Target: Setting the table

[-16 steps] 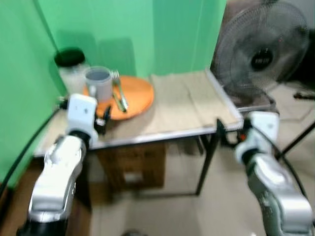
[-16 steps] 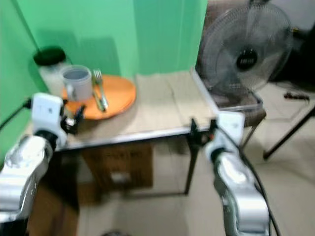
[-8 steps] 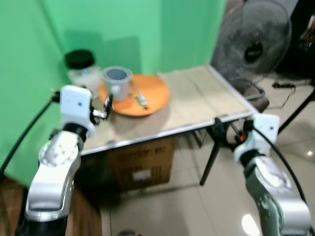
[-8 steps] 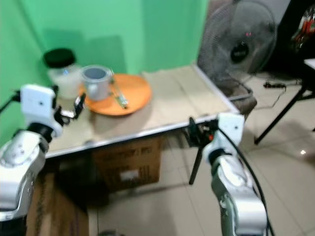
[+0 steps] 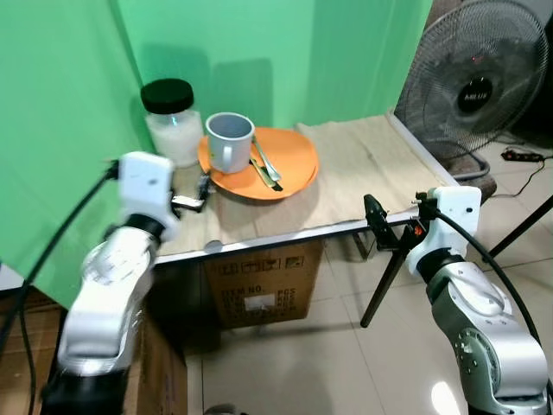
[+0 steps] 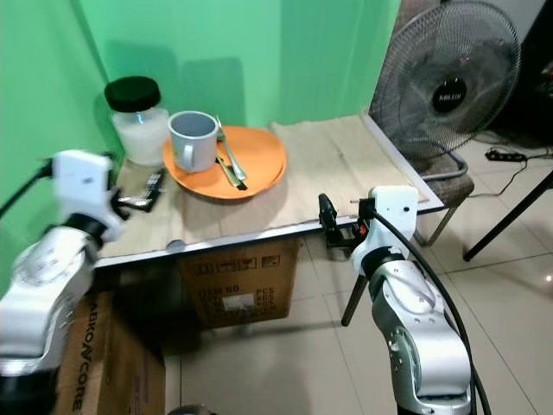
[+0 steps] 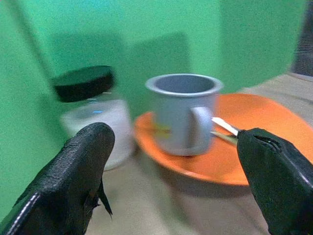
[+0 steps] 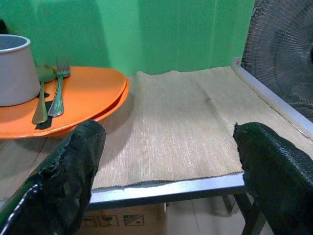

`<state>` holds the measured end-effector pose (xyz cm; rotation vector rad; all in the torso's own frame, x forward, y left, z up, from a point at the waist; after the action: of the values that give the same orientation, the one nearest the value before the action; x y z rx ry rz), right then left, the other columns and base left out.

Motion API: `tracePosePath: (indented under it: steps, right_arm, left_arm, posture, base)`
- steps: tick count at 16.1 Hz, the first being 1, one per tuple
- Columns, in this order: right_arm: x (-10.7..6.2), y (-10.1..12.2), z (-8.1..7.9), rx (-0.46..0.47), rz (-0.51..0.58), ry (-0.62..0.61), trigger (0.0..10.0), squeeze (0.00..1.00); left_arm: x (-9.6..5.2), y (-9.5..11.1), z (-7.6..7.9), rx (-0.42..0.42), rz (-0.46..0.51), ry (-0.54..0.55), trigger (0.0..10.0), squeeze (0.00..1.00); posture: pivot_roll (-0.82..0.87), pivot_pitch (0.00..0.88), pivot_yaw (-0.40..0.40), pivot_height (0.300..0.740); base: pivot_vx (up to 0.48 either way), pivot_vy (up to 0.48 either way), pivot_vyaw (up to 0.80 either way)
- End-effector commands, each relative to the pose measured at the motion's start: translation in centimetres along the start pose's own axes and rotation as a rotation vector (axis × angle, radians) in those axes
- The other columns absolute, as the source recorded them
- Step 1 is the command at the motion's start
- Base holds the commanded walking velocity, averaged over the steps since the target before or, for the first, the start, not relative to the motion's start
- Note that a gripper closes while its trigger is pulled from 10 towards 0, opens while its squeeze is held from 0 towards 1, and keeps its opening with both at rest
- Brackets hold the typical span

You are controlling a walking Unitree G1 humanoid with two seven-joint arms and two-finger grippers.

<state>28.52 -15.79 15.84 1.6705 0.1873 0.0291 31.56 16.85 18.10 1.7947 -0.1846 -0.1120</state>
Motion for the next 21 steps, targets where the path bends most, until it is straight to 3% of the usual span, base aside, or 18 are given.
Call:
tracePosePath:
  steps: [1,5,6,7,8,9,13,14,15,21]
  right_arm:
    - [0.0,0.4,0.1,-0.007,0.020,0.007,10.0,0.00]
    - [-0.4,0.1,-0.3,-0.028,0.003,0.062,10.0,0.00]
    - [-0.5,-0.1,-0.5,-0.028,-0.006,0.080,10.0,0.00]
    - [-0.6,-0.2,-0.8,-0.036,-0.020,0.119,10.0,0.00]
    - [-0.8,-0.2,-1.3,-0.002,-0.036,0.175,10.0,0.00]
    - [-1.2,-0.2,-2.3,-0.044,-0.077,0.324,10.0,0.00]
    - [-2.0,0.1,-3.4,-0.107,-0.122,0.498,10.0,0.00]
    - [-2.3,0.2,-3.8,-0.115,-0.132,0.540,10.0,0.00]
    - [-2.6,0.1,-4.4,-0.130,-0.153,0.604,10.0,0.00]
    - [-2.6,0.3,-5.0,-0.159,-0.175,0.673,10.0,0.00]
  left_arm:
    - [0.6,-0.4,0.6,-0.011,-0.026,-0.042,10.0,1.00]
    - [3.3,-1.3,1.6,0.019,-0.069,-0.105,10.0,1.00]
    - [3.8,-1.4,1.9,0.026,-0.073,-0.114,10.0,0.86]
    - [4.2,-1.5,2.1,0.024,-0.073,-0.122,10.0,0.25]
    - [4.7,-1.5,2.2,0.024,-0.074,-0.125,10.0,0.00]
    - [5.8,-1.4,2.4,0.013,-0.070,-0.127,10.0,0.00]
    - [7.4,-1.4,2.5,0.006,-0.061,-0.116,10.0,0.00]
    - [7.6,-1.4,2.3,0.007,-0.064,-0.096,8.5,0.00]
    - [7.7,-1.8,2.1,0.002,-0.078,-0.077,0.0,0.00]
    - [8.1,-1.8,1.9,0.003,-0.070,-0.051,0.0,0.00]
  posture:
    - [0.11,0.000,0.017,0.740]
    - [0.06,0.000,0.037,0.740]
    - [0.05,0.000,0.041,0.740]
    - [0.05,0.000,0.045,0.740]
    - [0.03,0.000,0.051,0.740]
    - [0.01,0.000,0.064,0.740]
    - [-0.01,0.000,0.061,0.740]
    - [0.00,0.000,0.058,0.740]
    - [0.00,0.000,0.054,0.740]
    - [0.01,0.000,0.043,0.740]
  base:
    - [0.000,0.000,0.00]
    - [0.000,0.000,0.00]
    - [0.000,0.000,0.00]
    - [0.000,0.000,0.00]
    - [0.000,0.000,0.00]
    - [0.000,0.000,0.00]
    - [0.000,0.000,0.00]
    - [0.000,0.000,0.00]
    - [0.000,0.000,0.00]
    - [0.000,0.000,0.00]
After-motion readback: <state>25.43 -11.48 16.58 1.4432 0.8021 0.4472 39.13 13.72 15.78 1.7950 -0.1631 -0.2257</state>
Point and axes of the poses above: a point about 5 cm out from each wrist's last joint towards the gripper, its own x axis pointing out of the wrist towards the gripper, its own y axis along the axis of the wrist's last joint, z = x × y, the point moved 3 cm from there along x, pointing out of the wrist towards the gripper, and after that the axes turned 3 degrees about x, right-handed, at the moved point
